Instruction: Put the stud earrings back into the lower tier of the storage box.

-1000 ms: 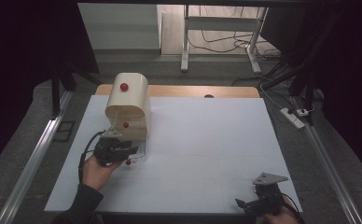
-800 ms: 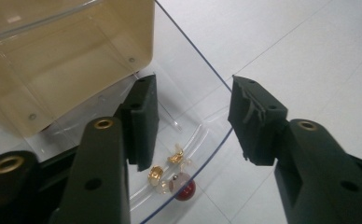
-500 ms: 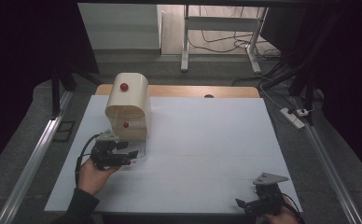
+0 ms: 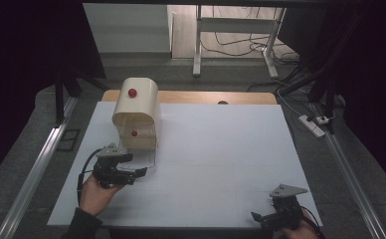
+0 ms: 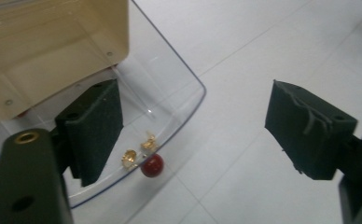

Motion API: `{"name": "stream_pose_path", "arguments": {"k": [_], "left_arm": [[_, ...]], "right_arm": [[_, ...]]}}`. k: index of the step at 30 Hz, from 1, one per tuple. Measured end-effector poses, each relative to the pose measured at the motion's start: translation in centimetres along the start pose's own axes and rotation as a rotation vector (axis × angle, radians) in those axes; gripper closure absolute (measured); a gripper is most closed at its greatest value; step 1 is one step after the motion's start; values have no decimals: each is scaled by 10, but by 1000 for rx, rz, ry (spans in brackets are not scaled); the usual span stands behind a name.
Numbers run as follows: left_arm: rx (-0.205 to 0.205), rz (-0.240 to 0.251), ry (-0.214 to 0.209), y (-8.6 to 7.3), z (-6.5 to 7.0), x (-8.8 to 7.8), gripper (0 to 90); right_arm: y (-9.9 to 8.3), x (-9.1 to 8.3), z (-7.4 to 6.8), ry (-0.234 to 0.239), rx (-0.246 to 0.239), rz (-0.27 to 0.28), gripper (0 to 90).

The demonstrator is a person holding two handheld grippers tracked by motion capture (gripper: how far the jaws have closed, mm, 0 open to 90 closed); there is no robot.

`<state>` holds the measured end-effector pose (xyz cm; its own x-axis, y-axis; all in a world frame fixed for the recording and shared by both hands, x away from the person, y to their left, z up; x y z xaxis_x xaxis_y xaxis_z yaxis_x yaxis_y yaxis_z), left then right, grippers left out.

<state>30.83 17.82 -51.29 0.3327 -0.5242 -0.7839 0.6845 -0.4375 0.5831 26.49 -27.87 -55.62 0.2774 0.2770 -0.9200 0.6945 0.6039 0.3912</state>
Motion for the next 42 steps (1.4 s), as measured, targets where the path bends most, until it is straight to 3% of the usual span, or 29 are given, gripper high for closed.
{"name": "stream_pose_path", "arguments": {"k": [7, 24, 31, 42], "left_arm": [[-12, 31, -28, -10, 2, -7, 112], [-33, 64, -10, -57, 10, -24, 19], [-35, 52, 22, -78, 9, -25, 0], [-52, 33, 28, -106, 6, -25, 0]], "right_arm": [[0, 0, 0, -1, -1, -2, 0], [0, 1, 0, -6, -1, -9, 0], [0, 1, 0, -3, 2, -7, 0], [0, 1, 1, -6, 2, -9, 0]]}}
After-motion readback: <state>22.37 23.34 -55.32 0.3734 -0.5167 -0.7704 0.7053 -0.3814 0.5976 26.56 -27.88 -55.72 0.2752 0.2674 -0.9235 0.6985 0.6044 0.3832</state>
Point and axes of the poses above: each handheld gripper's, and its own axes: x roughly forward along the jaws, y roughly out of its top, z roughly to its right, the point moved 6 cm from there along x, roughly forward along the jaws, and after that the axes turned 15 degrees about -z, right-handed, at the moved point
